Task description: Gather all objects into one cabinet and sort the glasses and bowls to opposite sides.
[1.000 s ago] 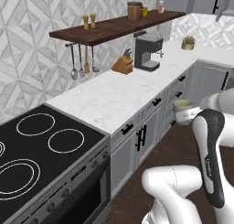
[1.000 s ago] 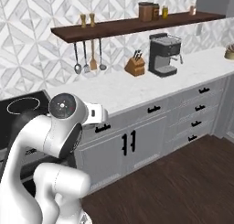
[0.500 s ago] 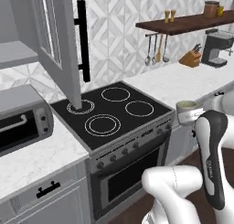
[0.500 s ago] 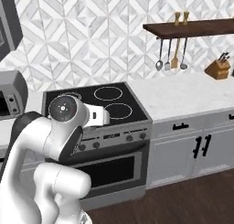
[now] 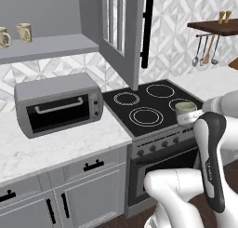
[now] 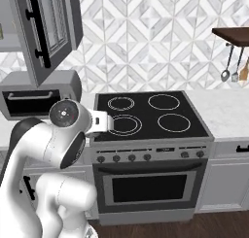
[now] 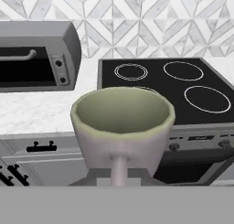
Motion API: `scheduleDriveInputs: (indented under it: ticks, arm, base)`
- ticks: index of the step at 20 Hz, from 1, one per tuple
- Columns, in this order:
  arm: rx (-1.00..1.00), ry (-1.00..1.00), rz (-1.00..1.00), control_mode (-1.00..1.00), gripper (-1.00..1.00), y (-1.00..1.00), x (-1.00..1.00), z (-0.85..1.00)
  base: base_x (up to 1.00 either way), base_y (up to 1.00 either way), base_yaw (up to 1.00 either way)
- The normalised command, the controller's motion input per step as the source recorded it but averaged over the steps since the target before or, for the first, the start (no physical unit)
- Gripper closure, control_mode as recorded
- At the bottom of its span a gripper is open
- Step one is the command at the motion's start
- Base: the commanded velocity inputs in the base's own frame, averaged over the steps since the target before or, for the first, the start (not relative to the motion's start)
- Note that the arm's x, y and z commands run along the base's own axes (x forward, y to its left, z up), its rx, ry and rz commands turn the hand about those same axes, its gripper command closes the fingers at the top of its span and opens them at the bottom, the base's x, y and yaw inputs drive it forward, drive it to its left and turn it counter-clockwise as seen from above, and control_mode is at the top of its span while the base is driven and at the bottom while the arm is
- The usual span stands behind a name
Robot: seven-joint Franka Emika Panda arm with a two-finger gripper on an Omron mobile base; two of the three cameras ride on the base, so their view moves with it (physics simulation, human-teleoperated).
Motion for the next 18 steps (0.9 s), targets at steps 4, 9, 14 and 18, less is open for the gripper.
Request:
scheduleDriveInputs:
  ticks: [4,9,14,18]
  arm:
    - [0.0,0.0,0.0,1.0,1.0,0.0,0.0,0.0]
    - [0.0,0.0,0.0,1.0,1.0,0.0,0.0,0.0]
    - [0.0,0.0,0.0,1.0,1.0,0.0,0.0,0.0]
    - [0.0,0.0,0.0,1.0,1.0,0.0,0.0,0.0]
  base:
    - [-0.03,0.0,0.0]
    - [-0.95,0.25,0.0]
    - [-1.0,0.81,0.0]
    - [-0.72,1.0,0.0]
